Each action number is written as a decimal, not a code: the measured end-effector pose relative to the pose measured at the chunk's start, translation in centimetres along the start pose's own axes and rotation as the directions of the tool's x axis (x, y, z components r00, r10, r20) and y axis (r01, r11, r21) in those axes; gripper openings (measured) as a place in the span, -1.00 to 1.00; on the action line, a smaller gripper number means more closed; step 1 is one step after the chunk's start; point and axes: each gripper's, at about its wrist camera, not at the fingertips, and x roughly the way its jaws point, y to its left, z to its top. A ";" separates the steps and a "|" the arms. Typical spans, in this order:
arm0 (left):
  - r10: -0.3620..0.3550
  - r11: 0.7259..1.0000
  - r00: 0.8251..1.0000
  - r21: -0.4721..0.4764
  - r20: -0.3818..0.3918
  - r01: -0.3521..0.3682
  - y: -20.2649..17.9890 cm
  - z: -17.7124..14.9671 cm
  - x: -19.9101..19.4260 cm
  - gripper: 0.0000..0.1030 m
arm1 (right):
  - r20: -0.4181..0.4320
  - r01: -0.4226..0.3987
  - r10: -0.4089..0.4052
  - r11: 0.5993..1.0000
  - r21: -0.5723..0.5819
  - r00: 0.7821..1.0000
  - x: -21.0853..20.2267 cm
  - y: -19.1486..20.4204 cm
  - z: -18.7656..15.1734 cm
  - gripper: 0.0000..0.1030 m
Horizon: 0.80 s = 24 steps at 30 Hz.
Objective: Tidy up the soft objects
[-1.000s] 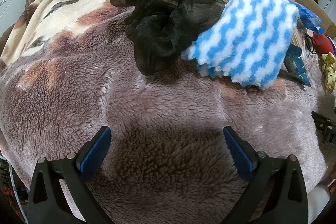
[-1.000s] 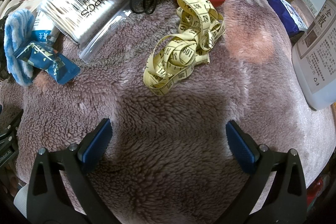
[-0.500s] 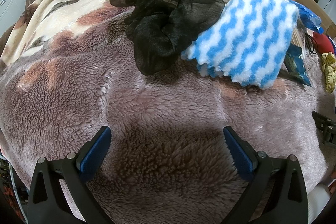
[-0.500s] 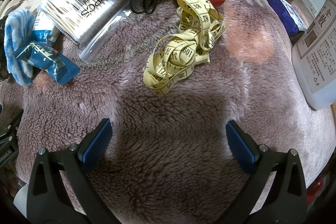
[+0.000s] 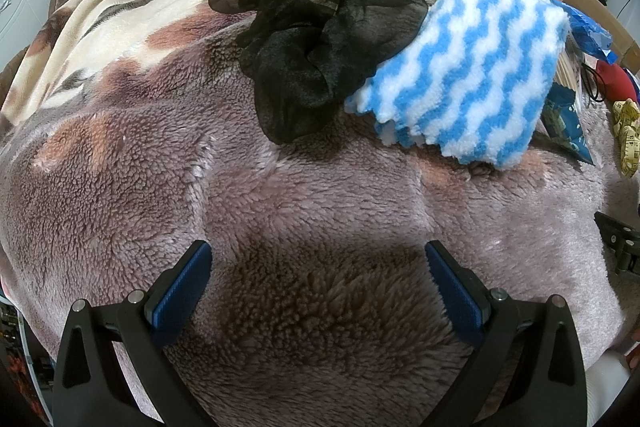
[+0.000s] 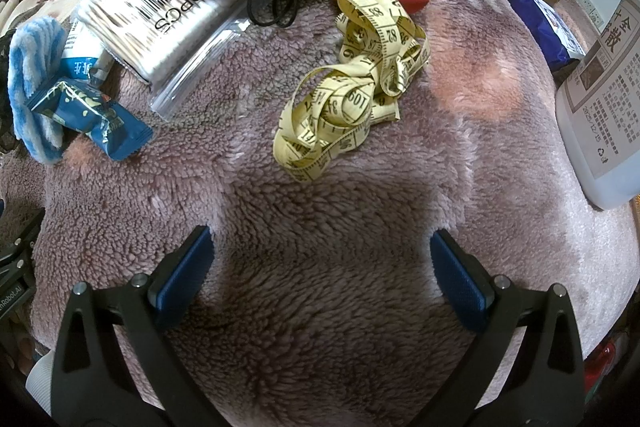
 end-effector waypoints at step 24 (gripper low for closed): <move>-0.036 0.999 0.999 0.020 0.001 0.036 1.1 0.6 -1.9 0.99 | -0.011 -0.011 0.010 0.999 -0.030 1.000 -0.4 0.1 0.6 1.00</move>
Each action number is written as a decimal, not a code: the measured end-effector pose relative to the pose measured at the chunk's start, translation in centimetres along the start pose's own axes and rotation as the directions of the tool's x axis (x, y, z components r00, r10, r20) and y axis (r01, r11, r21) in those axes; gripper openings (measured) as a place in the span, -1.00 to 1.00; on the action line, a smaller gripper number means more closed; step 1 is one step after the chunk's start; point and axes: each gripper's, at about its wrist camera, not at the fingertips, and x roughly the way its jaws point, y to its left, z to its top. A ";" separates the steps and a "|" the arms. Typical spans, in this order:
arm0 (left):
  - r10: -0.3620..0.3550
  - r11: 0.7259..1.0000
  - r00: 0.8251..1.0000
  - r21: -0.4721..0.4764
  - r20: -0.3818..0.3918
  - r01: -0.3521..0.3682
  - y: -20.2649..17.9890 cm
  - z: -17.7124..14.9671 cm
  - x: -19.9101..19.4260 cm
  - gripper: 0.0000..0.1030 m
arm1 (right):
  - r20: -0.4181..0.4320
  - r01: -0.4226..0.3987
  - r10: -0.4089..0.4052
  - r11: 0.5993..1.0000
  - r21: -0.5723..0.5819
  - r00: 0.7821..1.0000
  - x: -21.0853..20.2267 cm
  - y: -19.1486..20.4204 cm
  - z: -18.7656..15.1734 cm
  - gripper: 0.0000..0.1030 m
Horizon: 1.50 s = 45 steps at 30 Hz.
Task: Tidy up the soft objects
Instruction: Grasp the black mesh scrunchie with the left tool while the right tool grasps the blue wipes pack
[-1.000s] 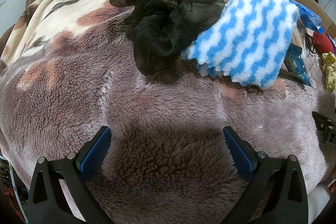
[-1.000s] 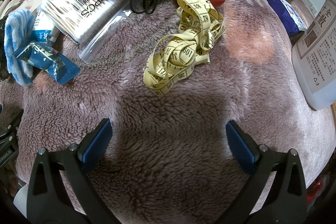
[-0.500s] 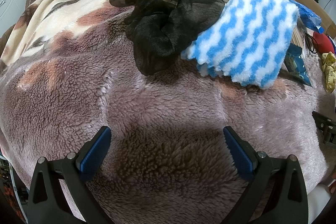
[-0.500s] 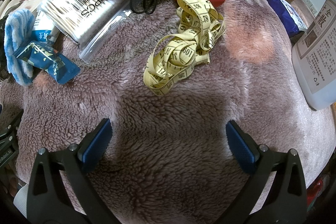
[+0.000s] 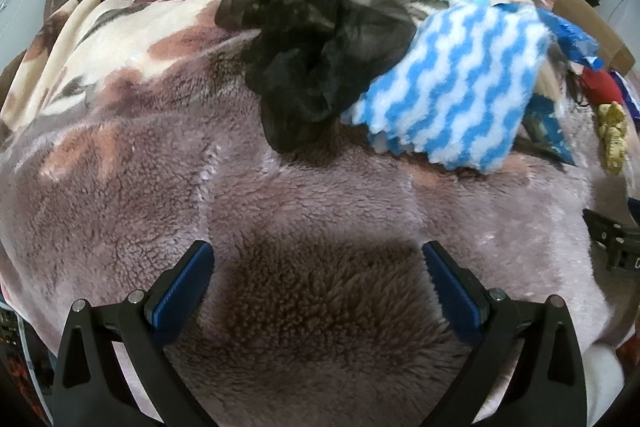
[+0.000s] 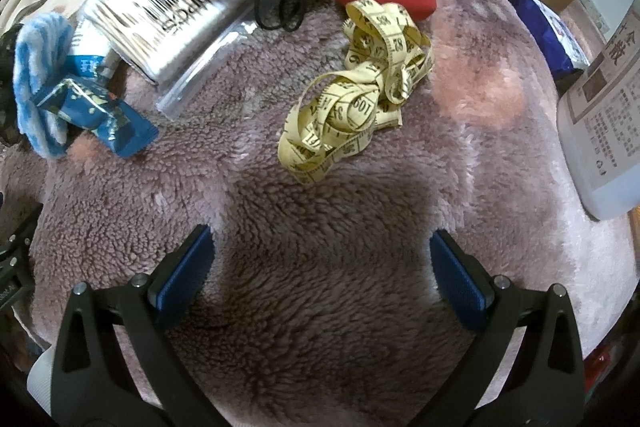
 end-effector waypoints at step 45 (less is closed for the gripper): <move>-0.172 0.965 0.985 -0.205 -0.019 0.165 3.1 12.9 -2.4 -0.56 | 0.099 -0.262 0.259 0.965 0.023 0.961 -6.2 0.8 15.5 -0.02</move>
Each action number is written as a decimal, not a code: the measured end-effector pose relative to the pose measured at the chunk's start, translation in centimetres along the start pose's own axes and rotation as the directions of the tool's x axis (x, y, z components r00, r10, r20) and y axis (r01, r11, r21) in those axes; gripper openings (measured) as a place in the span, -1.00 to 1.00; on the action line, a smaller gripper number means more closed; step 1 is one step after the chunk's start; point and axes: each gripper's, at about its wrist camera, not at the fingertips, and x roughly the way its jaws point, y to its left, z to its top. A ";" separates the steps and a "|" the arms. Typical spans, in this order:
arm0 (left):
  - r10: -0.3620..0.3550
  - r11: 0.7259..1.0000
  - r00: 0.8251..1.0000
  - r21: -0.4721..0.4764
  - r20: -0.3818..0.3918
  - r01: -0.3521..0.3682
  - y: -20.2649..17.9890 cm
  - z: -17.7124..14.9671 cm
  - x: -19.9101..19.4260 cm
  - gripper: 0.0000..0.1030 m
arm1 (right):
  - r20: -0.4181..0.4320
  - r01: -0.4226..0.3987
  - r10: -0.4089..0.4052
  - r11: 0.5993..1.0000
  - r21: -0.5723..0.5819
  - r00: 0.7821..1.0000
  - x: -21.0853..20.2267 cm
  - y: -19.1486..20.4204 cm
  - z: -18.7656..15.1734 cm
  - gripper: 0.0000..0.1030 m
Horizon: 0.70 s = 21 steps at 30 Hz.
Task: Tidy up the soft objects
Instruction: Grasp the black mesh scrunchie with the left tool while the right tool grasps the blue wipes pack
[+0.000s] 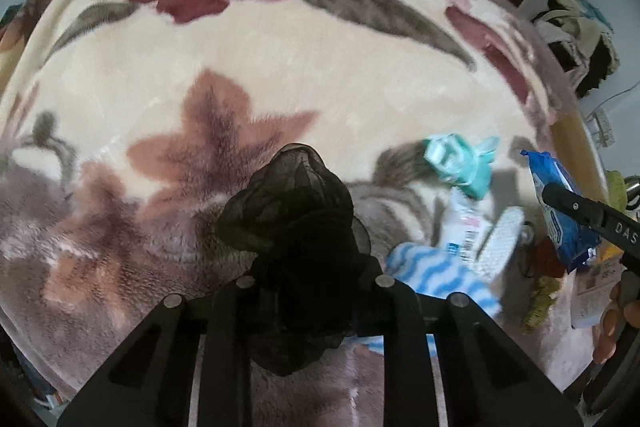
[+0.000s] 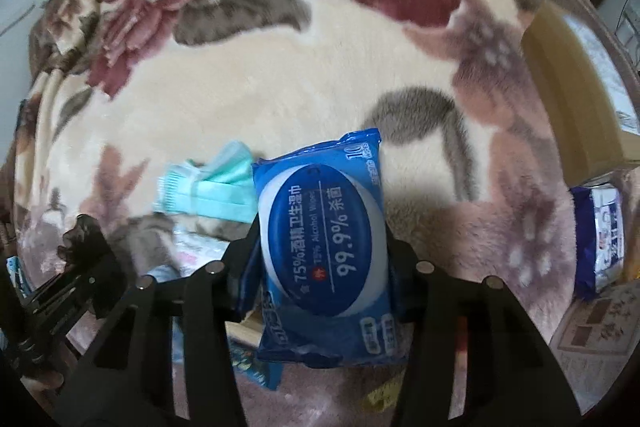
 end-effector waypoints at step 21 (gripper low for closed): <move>-0.068 0.984 0.998 0.163 0.002 0.067 -8.1 -4.0 -5.4 -0.56 | 0.062 -0.027 0.024 0.998 0.062 0.998 -6.9 -1.6 -9.2 -0.02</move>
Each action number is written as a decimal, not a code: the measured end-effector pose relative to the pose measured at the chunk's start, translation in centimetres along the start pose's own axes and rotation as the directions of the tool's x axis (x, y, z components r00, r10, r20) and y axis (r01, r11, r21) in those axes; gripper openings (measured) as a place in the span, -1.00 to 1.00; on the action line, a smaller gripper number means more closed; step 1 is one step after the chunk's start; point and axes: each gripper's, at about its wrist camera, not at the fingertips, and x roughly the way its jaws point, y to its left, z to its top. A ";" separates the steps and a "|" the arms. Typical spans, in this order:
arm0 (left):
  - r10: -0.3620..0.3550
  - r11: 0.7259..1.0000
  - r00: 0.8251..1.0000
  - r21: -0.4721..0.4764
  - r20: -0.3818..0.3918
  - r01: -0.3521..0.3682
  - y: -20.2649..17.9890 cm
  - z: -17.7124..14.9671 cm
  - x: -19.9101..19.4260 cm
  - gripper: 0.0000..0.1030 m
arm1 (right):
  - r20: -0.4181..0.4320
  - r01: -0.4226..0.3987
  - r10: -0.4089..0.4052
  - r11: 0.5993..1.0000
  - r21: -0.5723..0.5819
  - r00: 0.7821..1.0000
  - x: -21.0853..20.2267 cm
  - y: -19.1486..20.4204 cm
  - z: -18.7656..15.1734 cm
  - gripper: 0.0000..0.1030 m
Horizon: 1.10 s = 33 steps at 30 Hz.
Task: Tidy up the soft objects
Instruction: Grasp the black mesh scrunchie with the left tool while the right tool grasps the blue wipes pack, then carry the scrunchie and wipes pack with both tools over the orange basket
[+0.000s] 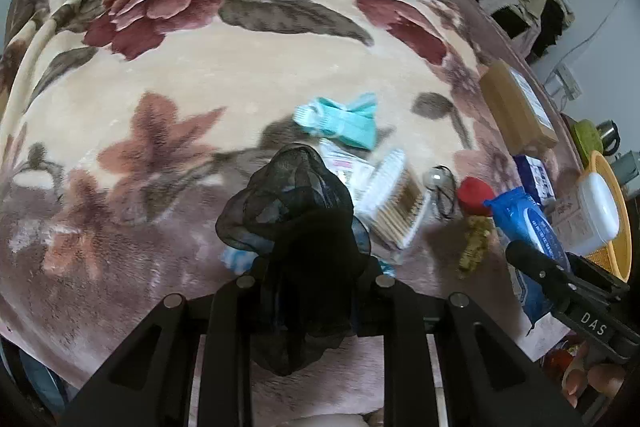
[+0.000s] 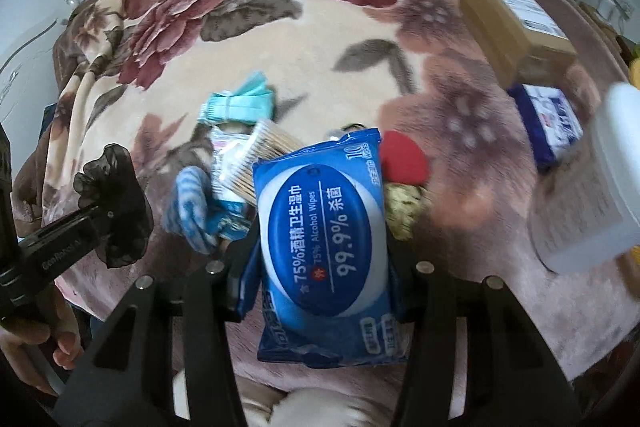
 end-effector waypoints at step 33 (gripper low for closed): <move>-0.121 0.962 0.992 0.248 0.020 0.113 -19.7 3.0 -2.6 -0.55 | 0.208 0.065 -0.081 0.995 0.082 0.975 -11.9 -10.5 1.6 -0.02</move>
